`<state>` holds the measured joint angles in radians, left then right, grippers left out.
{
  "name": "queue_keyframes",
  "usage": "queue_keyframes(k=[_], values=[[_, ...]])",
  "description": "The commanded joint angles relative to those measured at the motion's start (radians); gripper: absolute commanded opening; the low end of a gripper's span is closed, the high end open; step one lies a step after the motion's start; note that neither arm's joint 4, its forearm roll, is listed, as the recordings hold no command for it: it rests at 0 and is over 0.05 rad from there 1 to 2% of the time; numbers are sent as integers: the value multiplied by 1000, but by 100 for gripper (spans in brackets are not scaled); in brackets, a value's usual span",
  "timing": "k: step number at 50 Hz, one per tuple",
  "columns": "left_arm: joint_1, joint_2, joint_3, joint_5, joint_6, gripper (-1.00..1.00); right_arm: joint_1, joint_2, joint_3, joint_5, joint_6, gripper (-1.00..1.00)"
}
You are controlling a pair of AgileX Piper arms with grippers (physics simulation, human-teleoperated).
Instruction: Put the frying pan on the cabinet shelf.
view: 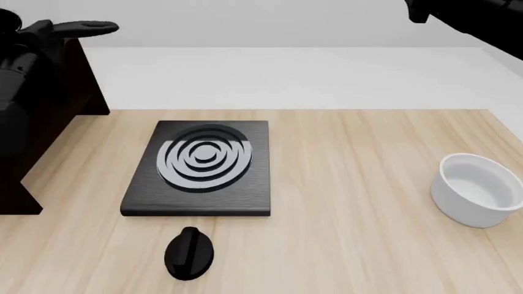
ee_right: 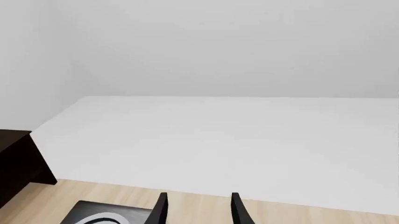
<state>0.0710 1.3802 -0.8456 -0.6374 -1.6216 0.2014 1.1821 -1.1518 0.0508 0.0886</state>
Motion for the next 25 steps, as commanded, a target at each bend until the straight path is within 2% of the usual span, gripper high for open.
queue_keyframes(k=[1,9,11,13,14,15,20,25], values=[[32,70,-28,-99,-81,-100,3,20,-29,11,-3,100],[48,105,-87,-70,-82,-100,9,26,-37,11,-9,100],[50,116,-100,-61,-64,-100,16,23,-23,3,-9,100],[120,176,-139,-69,-85,-100,15,20,-18,0,-11,100],[106,189,-130,-113,-129,-100,13,19,-17,-1,-7,100],[121,198,-137,-109,-137,-100,13,20,-18,-2,-9,100],[105,179,-142,-95,-92,-100,23,36,-20,-5,-14,100],[116,190,-132,-91,-90,-100,27,38,-10,-17,-20,100]])
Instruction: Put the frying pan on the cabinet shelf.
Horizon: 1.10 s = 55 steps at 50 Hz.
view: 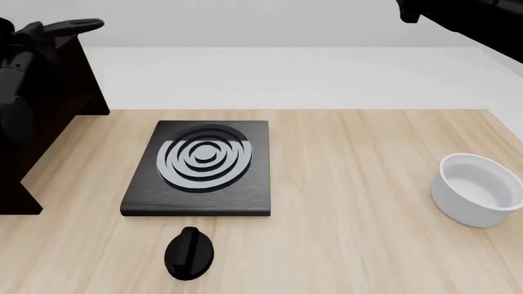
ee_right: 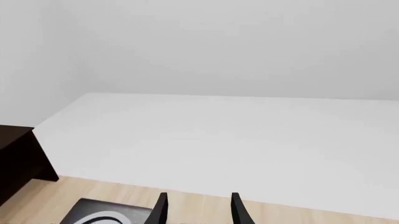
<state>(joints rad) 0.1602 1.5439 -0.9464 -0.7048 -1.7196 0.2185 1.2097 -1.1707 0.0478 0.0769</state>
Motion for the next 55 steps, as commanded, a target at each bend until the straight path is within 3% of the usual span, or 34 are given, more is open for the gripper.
queue_keyframes(k=[1,13,22,42,52,53,55], values=[[31,27,-27,-19,14,-100,6,10,9,-15,-7,100],[29,55,48,-69,35,-100,-3,23,11,-23,-19,100],[32,107,123,-188,8,-100,0,18,18,-22,-17,100],[90,190,114,-210,5,-100,-11,32,-38,27,-16,100],[107,166,110,-191,15,-100,-10,28,-24,20,-20,100],[116,168,105,-188,13,100,-10,29,-23,20,-20,100],[120,157,102,-174,14,100,-6,30,-20,19,-25,100]])
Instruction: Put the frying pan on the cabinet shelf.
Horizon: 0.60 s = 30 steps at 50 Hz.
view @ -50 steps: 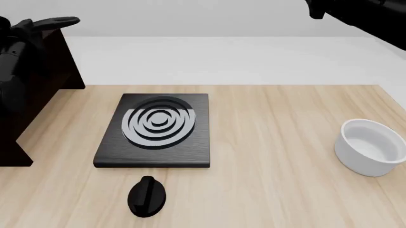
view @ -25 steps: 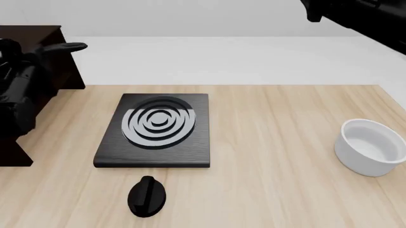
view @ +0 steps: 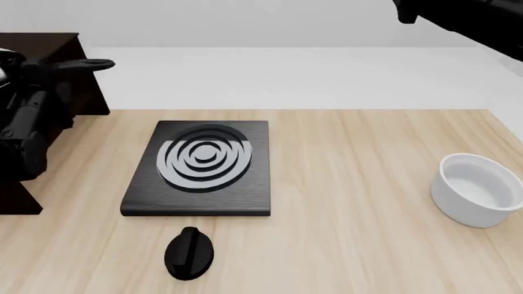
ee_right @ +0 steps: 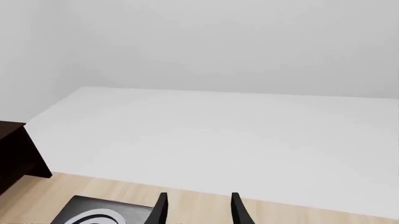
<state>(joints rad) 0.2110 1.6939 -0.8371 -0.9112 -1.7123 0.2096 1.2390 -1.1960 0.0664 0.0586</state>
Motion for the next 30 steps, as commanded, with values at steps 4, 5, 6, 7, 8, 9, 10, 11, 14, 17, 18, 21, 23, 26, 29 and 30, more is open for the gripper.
queue_keyframes(k=[4,5,6,7,8,9,10,11,14,17,18,21,23,26,29,30], values=[[69,-3,-13,39,9,100,2,-6,18,-6,-5,100],[68,-3,-13,39,9,100,2,-6,19,-7,-5,100],[67,-4,-12,40,11,100,2,-5,18,-7,-5,100],[66,-4,-12,40,14,100,2,-5,18,-7,-6,100],[69,2,-13,37,13,100,2,-6,18,-7,-5,100],[69,5,-13,35,14,100,1,-6,18,-6,-5,100],[70,6,-12,34,16,100,2,-5,17,-5,-4,100],[69,7,-9,31,15,100,3,-5,17,-4,-5,100],[60,1,-2,26,19,100,3,-4,17,-4,-3,100],[44,-31,15,35,30,100,3,-5,17,-3,-4,100],[40,-42,21,38,33,100,3,-7,18,-3,-3,100],[17,-68,35,37,50,100,2,-9,21,-3,-2,100],[11,-79,51,41,60,100,2,-10,20,-5,-4,100],[-1,-108,76,39,70,100,1,-8,21,-5,0,100],[-15,-143,99,42,74,100,2,-9,27,-9,0,100],[-18,-151,104,43,76,100,2,-10,30,-10,0,100]])
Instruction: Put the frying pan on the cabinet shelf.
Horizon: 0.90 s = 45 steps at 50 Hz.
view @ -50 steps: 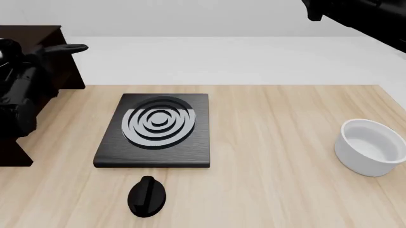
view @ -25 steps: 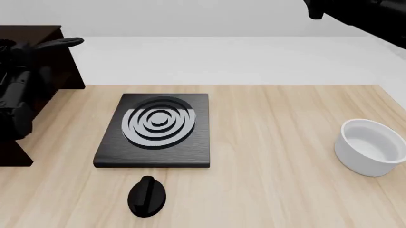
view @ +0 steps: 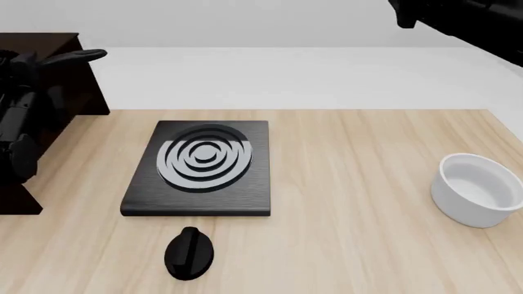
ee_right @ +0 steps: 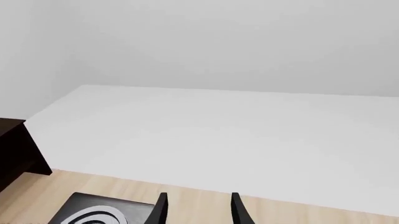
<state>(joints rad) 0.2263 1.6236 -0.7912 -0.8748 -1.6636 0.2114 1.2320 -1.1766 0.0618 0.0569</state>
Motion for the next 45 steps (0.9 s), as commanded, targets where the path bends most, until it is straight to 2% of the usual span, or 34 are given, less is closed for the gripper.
queue_keyframes(k=[1,6,13,24,28,29,33,35,37,40,42,45], values=[[-38,-94,65,11,33,100,0,-4,13,-7,2,100],[-60,-160,108,18,43,100,0,-4,18,-10,4,100],[-77,-179,159,-9,54,100,0,-4,20,-11,4,100],[-115,-284,215,34,86,100,2,-8,27,-14,4,100],[-133,-357,232,88,126,100,3,-11,36,-20,2,100],[-145,-412,216,169,194,100,3,-11,37,-21,2,100],[-159,-503,217,260,259,100,1,-18,45,-25,3,100],[-170,-534,237,265,253,100,2,-19,47,-26,0,100],[-193,-588,243,310,288,100,3,-20,51,-29,-1,100],[-215,-626,263,324,297,100,3,-23,57,-32,-1,100],[-222,-677,236,422,381,100,2,-28,64,-35,0,100],[-243,-721,255,463,412,100,1,-35,73,-39,5,100]])
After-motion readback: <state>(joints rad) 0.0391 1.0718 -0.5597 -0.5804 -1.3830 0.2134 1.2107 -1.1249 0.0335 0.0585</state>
